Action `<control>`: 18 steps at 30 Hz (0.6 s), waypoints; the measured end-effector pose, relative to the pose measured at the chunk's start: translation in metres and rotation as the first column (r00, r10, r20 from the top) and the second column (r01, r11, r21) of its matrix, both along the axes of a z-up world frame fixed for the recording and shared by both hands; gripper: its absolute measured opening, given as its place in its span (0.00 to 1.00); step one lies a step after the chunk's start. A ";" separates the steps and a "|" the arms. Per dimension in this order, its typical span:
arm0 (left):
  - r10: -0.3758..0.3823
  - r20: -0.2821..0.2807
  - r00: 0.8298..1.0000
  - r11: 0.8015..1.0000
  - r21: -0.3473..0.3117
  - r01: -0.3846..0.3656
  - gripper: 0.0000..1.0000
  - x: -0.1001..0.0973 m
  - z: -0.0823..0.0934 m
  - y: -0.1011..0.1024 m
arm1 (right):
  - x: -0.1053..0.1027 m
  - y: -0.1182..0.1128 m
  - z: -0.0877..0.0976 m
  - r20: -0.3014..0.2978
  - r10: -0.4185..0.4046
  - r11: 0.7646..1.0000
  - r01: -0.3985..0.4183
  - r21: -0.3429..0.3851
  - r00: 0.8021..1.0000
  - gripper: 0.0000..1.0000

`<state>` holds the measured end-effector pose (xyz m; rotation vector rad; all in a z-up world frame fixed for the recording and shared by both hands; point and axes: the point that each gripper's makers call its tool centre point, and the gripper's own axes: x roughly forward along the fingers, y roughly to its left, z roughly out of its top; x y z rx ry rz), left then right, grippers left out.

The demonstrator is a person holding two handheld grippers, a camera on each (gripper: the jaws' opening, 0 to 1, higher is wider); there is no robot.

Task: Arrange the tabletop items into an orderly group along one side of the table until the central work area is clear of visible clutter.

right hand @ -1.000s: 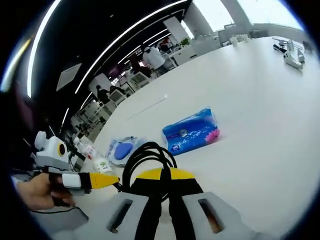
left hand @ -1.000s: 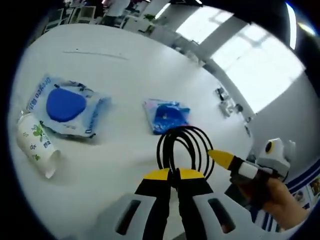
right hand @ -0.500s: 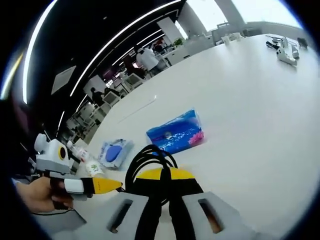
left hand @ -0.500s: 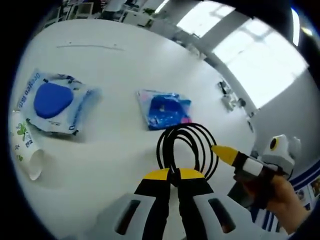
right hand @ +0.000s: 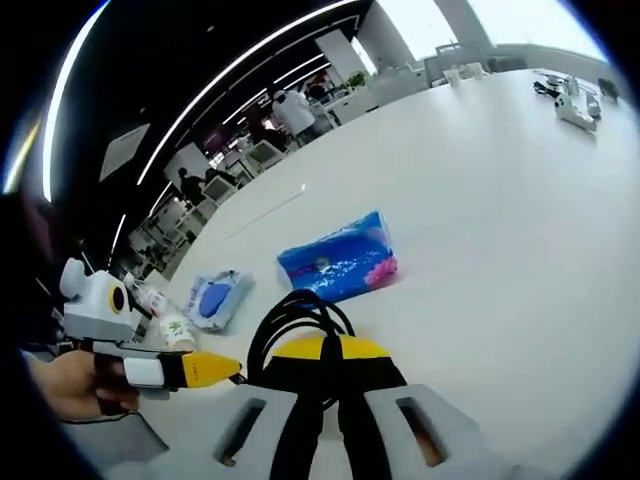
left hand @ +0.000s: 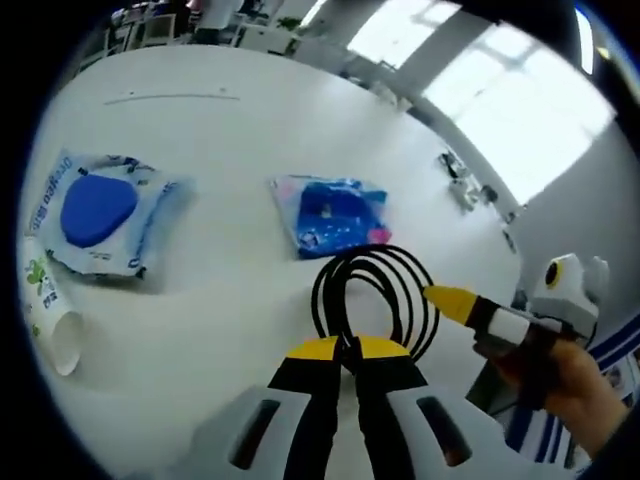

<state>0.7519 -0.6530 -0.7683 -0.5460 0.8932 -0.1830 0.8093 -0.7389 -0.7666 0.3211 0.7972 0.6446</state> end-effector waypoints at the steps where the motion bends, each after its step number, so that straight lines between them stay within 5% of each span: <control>1: 0.007 0.014 1.000 1.000 0.000 -0.007 0.00 0.002 0.001 0.000 | 0.000 0.000 -0.001 0.001 0.000 1.000 0.000 -0.002 1.000 0.00; 18: -0.018 -0.008 1.000 0.999 0.031 0.019 0.00 -0.001 -0.014 -0.005 | -0.002 -0.001 -0.014 -0.009 0.014 1.000 -0.014 -0.024 1.000 0.00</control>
